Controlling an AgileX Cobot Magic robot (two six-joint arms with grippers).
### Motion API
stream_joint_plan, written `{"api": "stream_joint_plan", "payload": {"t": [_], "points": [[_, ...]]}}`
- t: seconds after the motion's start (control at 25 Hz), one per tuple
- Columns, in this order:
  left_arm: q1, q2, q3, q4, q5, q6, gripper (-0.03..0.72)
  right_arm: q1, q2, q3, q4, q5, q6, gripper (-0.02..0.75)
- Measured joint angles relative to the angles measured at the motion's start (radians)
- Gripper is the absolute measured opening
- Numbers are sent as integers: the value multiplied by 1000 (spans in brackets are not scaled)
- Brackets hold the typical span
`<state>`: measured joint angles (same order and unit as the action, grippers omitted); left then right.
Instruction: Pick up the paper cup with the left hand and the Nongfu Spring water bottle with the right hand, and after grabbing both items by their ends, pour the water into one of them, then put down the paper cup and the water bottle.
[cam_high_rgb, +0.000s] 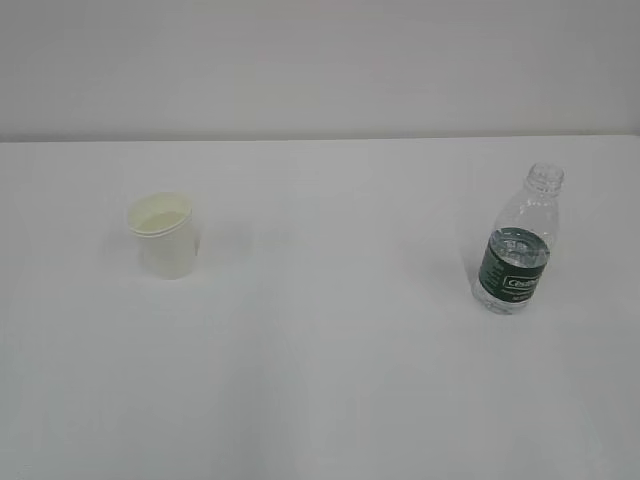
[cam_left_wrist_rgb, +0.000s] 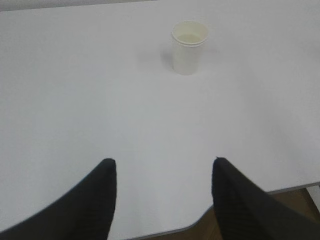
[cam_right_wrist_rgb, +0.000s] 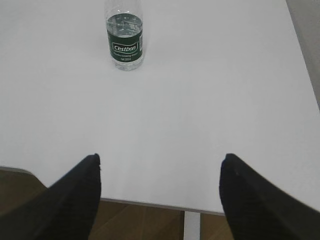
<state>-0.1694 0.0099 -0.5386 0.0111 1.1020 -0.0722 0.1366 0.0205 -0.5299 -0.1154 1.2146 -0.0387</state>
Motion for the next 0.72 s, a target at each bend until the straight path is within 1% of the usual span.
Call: {"api": "stream_joint_plan", "payload": {"t": [0.72], "points": [[0, 0, 8, 12, 0, 0, 429, 0, 0, 34, 0, -65, 0, 552]]}}
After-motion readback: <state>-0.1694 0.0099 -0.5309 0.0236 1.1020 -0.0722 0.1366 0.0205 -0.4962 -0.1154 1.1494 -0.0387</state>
